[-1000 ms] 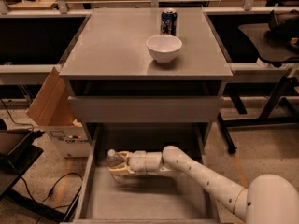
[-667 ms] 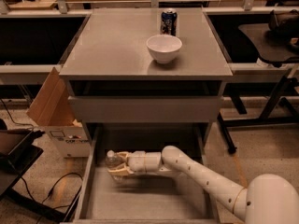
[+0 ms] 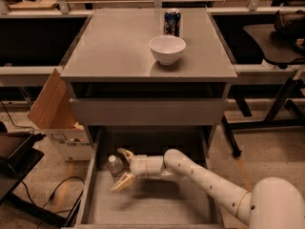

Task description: Place water bottle into middle drawer

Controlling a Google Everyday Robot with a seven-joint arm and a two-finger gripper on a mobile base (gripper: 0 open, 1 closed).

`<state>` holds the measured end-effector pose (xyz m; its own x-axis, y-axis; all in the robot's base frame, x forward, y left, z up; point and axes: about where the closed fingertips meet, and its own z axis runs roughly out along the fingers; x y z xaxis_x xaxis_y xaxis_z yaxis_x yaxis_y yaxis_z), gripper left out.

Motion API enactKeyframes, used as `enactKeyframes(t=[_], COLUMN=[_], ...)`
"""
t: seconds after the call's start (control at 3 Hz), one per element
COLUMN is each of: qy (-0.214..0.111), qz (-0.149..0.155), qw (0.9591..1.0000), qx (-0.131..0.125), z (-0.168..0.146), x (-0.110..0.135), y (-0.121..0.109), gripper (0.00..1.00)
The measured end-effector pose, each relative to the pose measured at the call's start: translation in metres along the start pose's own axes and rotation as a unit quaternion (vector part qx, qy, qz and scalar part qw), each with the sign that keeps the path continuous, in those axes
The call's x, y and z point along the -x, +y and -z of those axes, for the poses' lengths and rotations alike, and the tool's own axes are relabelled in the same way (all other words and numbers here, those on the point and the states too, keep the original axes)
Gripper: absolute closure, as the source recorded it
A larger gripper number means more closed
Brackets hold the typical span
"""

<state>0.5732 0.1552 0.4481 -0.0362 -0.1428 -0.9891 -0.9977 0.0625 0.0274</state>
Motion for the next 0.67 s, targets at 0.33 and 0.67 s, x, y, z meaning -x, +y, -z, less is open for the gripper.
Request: enactKeyframes(t=[0.33, 0.67], qy=[0.000, 0.008], qz=[0.000, -0.001], qw=[1.0000, 0.9998], qx=[0.000, 0.016], z=[0.000, 0.017], x=[0.000, 0.010], y=[0.000, 0.014], gripper=[0.00, 0.00])
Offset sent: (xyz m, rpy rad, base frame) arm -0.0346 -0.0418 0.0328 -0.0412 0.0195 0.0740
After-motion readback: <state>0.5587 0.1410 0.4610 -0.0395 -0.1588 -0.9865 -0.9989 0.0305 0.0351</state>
